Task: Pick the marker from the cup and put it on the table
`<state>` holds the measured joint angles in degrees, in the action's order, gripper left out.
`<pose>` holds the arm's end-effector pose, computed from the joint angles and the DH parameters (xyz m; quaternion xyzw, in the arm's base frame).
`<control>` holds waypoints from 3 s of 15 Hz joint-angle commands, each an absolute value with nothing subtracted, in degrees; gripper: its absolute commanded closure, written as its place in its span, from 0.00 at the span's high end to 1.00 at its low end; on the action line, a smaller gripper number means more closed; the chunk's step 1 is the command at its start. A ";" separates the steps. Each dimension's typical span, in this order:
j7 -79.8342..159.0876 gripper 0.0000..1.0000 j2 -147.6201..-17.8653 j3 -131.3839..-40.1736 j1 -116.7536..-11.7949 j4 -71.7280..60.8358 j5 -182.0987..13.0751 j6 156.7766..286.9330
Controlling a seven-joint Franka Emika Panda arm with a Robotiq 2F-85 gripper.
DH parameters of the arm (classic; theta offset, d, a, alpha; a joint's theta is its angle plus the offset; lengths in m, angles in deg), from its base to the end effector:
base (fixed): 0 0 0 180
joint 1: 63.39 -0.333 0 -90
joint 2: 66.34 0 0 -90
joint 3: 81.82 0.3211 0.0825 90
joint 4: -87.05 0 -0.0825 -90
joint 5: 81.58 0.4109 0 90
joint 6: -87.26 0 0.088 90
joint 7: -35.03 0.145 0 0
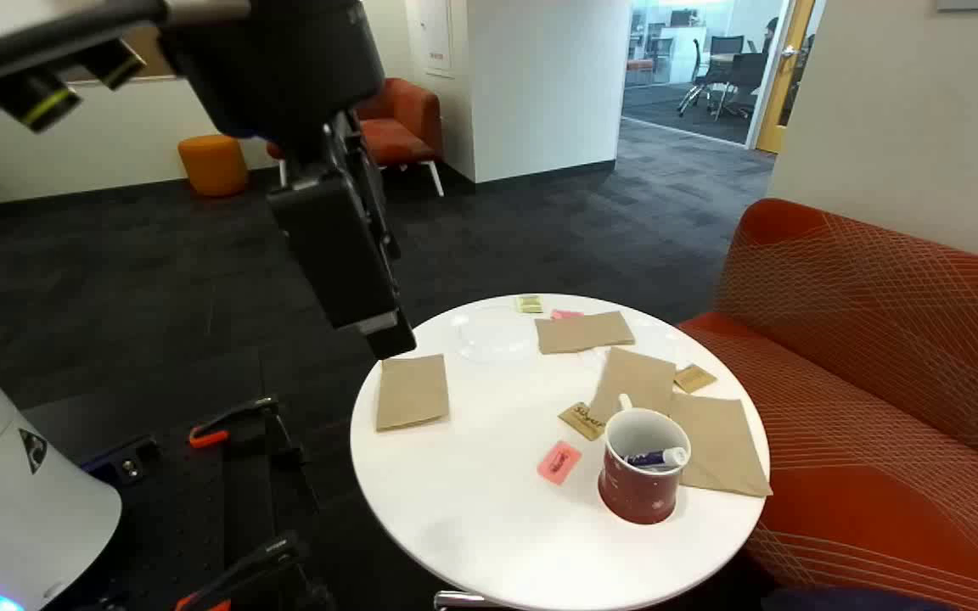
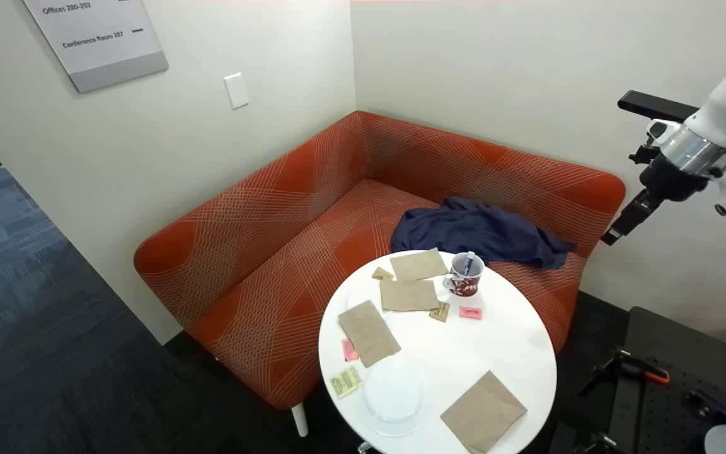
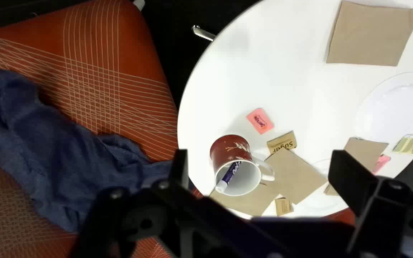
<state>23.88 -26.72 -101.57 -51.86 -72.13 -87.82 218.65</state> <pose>0.3276 -0.1811 0.3653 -0.9871 0.1146 -0.1071 0.0309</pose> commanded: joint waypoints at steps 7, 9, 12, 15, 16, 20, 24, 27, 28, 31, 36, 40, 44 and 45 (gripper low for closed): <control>23.11 1.00 -26.95 -100.42 -50.75 -72.05 -86.76 218.56; 23.11 1.00 -26.95 -100.42 -50.76 -72.05 -86.76 218.56; 24.37 1.00 -27.73 -100.08 -50.92 -71.91 -86.24 219.86; 26.73 1.00 -29.58 -99.10 -51.42 -71.23 -84.54 221.49; 28.32 1.00 -30.49 -98.33 -51.54 -70.92 -83.93 222.13; 35.44 1.00 -33.98 -94.29 -51.51 -70.21 -82.12 226.67; 44.80 1.00 -38.50 -88.93 -51.17 -68.40 -81.61 230.02; 51.36 1.00 -42.41 -86.21 -50.79 -66.01 -81.71 230.29; 53.54 1.00 -43.86 -85.61 -50.84 -65.04 -81.49 230.31; 59.67 1.00 -48.24 -84.23 -50.85 -62.04 -81.59 230.78; 66.82 1.00 -55.42 -83.83 -51.62 -57.55 -80.91 233.24; 73.27 1.00 -61.61 -83.77 -51.88 -55.03 -82.67 238.37; 79.30 1.00 -66.96 -84.79 -52.82 -53.28 -85.29 243.27; 81.06 1.00 -68.16 -85.23 -53.09 -52.88 -86.07 244.51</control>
<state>75.81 -64.11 -84.19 -52.07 -55.25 -83.76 241.41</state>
